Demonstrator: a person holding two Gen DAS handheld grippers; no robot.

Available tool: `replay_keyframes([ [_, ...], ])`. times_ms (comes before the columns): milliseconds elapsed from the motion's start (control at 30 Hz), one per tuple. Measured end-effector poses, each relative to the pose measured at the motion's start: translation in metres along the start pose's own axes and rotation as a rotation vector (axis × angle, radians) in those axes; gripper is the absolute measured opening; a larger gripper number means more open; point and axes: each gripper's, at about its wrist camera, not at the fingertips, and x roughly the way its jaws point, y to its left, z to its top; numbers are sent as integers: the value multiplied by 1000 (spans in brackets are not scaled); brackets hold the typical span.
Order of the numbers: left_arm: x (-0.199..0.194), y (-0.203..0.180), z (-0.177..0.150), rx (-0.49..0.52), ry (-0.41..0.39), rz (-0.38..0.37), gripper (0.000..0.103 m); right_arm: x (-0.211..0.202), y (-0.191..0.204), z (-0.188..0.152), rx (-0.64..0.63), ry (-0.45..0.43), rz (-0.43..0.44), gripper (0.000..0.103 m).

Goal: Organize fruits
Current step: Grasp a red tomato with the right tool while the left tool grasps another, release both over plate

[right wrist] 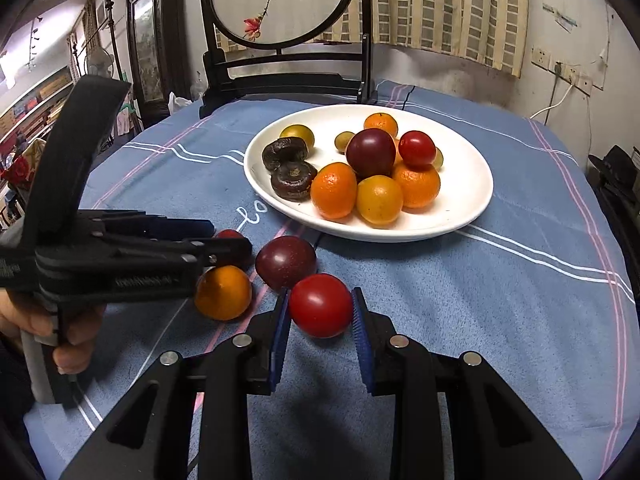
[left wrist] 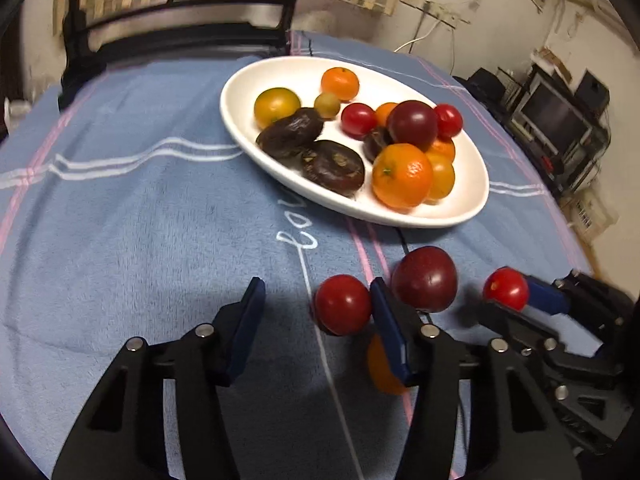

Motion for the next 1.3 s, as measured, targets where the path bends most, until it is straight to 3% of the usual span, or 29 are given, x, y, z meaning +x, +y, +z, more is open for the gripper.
replay_keyframes([
  [100,-1,-6,-2,7,3,-57,27,-2,1,0,1,-9,6,30],
  [133,-1,-7,-3,10,3,-58,26,-3,1,0,1,-13,7,30],
  [300,-10,-4,-1,-7,-11,-18,24,-8,-1,1,13,-35,13,30],
  [467,-33,7,8,-36,-58,-26,24,-19,-8,4,46,-72,-9,30],
  [767,-58,-2,49,23,-135,59,24,-36,-12,52,14,-178,-40,30],
  [933,-43,-7,91,26,-167,98,24,-12,-20,86,-4,-191,-66,30],
  [1067,-14,-5,116,-3,-139,117,24,17,-32,103,8,-175,-76,30],
  [1267,17,0,125,-35,-104,124,25,50,-48,118,43,-143,-92,31],
  [1300,21,1,126,-47,-100,140,26,52,-49,118,50,-141,-89,37],
])
